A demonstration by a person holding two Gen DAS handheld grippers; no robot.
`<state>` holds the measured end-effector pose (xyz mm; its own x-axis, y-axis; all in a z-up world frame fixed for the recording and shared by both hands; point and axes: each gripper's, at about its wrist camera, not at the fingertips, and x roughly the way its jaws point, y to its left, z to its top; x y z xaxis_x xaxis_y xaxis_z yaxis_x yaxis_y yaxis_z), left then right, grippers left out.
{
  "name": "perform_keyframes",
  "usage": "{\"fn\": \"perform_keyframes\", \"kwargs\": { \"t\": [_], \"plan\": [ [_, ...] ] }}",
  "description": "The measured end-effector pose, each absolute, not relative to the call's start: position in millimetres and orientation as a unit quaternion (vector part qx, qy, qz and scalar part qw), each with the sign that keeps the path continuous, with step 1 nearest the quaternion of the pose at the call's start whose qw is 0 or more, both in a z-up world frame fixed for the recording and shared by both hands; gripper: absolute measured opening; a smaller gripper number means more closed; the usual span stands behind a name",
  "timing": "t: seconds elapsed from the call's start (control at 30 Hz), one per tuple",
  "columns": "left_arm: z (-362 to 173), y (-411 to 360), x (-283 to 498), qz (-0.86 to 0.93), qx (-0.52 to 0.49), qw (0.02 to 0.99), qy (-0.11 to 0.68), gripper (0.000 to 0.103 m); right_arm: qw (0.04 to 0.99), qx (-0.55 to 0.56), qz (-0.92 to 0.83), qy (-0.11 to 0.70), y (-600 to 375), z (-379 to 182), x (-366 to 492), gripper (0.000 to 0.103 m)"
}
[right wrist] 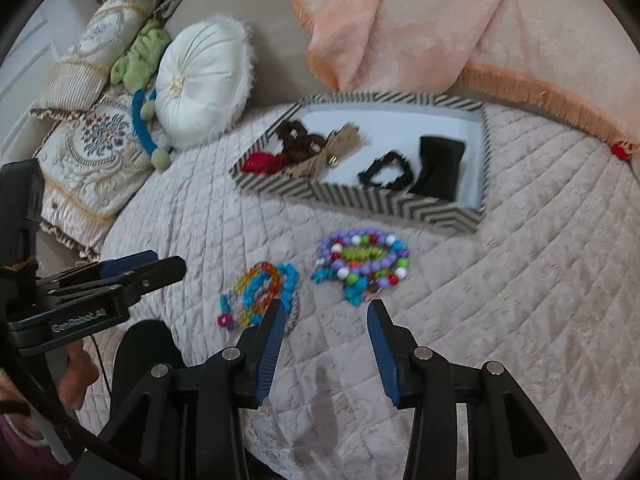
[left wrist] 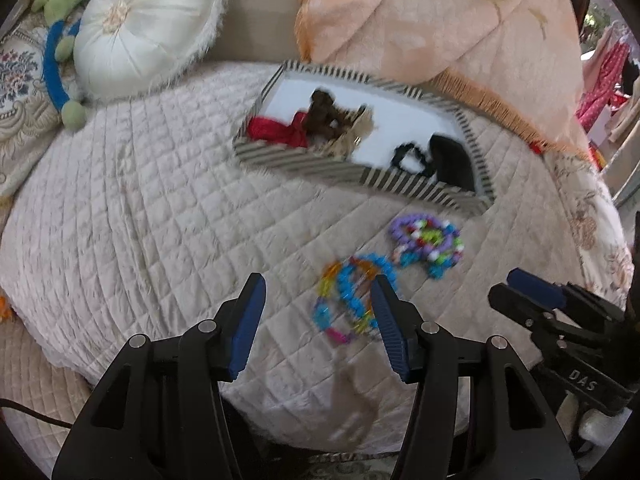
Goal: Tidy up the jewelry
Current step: 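Grasp the orange and blue bead bracelets with the left tool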
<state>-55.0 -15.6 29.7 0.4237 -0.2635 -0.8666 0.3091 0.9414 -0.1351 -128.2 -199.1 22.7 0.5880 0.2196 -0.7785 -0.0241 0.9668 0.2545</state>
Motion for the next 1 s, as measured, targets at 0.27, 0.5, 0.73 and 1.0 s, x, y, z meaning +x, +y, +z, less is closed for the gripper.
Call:
{"fn": "perform_keyframes", "kwargs": {
  "t": [0.27,0.5,0.73,1.0],
  "plan": [
    [-6.3,-8.3,-46.3,-0.165,0.006,0.818,0.551,0.054,0.874,0.099,0.092,0.467,-183.1,1.0,-110.5,0.041],
    [-29.2,-19.8,-32.4,-0.169,0.011,0.807,0.566,0.054,0.869,0.091,0.101,0.476,-177.0,-7.8,-98.6,0.041],
    [-43.1,-21.3,-25.6,-0.172,0.033,0.806,0.566,0.016,0.865,0.074,0.114,0.483,-167.9,-16.3,-83.5,0.033],
    [-35.4,8.1,-17.4,-0.160,0.007,0.815,0.557,0.008,0.856,0.059,0.124,0.499,-152.6,-34.2,-59.7,0.029]
  ]
}}
